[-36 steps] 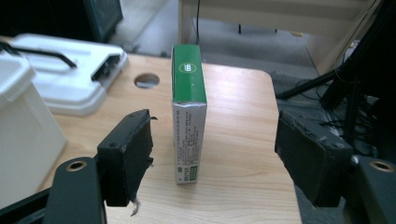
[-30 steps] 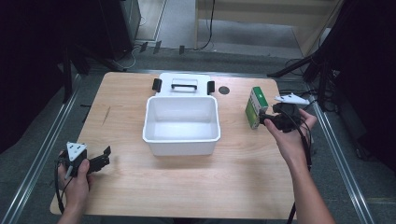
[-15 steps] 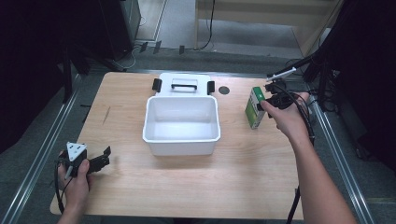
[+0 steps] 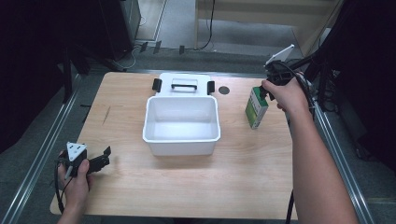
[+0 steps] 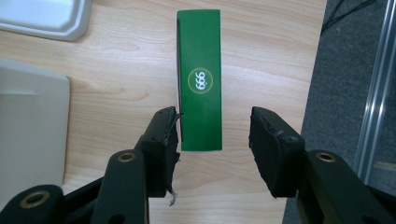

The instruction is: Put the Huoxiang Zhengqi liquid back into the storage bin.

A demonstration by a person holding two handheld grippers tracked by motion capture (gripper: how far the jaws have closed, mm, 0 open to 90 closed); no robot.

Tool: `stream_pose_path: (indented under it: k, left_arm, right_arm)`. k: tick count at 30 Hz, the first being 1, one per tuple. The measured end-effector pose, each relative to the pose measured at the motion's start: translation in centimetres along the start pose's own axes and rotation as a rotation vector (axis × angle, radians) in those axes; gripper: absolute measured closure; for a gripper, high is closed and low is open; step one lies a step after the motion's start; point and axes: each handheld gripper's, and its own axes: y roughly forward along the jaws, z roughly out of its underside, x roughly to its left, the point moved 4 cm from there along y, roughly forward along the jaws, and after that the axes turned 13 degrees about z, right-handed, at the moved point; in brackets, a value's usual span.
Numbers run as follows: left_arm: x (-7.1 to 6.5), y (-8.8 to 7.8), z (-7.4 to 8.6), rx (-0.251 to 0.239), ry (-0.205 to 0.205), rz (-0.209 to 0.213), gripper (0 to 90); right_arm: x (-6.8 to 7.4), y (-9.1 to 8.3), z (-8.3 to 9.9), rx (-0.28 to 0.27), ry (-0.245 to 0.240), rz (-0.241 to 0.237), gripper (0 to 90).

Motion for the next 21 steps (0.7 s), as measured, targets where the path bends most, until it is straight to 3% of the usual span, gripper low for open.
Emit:
stream_pose_path:
  k: [6, 10, 14, 21]
  left_arm:
    - [0.0, 0.0, 0.0, 0.001, 0.000, 0.003, 7.0]
    - [0.0, 0.0, 0.0, 0.004, 0.001, 0.003, 7.0]
    - [0.0, 0.0, 0.0, 0.000, -0.003, 0.004, 7.0]
    - [0.1, -0.1, 0.0, -0.001, -0.009, 0.010, 7.0]
  right_arm:
    - [0.3, 1.0, -1.5, 0.082, -0.022, 0.025, 53.6]
    - [0.7, 2.0, -1.9, 0.124, -0.020, 0.010, 53.7]
    - [1.2, 2.8, -2.3, 0.138, -0.024, 0.016, 53.5]
    - [2.3, 4.7, -2.7, 0.160, -0.072, 0.055, 56.5]
